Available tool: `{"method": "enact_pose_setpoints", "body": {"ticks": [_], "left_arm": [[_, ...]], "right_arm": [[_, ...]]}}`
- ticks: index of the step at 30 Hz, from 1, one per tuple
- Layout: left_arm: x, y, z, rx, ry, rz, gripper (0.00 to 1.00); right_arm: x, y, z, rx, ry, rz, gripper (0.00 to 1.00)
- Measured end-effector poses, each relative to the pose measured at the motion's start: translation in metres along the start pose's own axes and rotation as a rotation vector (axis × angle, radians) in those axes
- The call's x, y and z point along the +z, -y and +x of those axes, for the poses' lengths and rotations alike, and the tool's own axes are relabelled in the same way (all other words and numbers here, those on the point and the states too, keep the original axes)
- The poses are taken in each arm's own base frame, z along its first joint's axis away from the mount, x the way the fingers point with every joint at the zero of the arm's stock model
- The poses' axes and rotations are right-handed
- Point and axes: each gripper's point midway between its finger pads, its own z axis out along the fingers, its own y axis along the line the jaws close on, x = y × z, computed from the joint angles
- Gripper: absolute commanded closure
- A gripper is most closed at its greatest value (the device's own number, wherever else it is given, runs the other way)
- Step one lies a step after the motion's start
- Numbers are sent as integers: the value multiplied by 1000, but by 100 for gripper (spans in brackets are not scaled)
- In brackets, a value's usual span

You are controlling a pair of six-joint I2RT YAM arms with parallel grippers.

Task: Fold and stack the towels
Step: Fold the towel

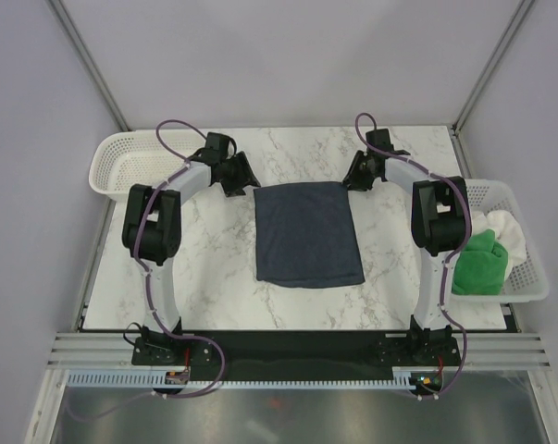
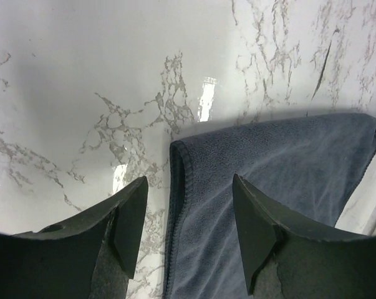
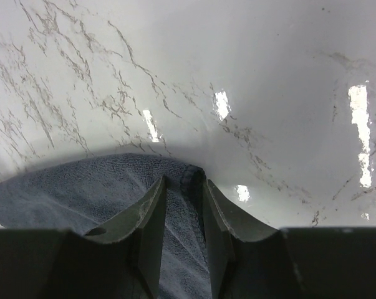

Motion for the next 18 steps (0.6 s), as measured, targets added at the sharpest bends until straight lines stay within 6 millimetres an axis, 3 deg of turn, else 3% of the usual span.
{"method": "enact_pose_setpoints", "body": {"ticks": [18], "left_arm": [[20,-3,6,-81,-34,6,36]], "right_arm": [[8,2,-4,35,-6,-30,60]]}}
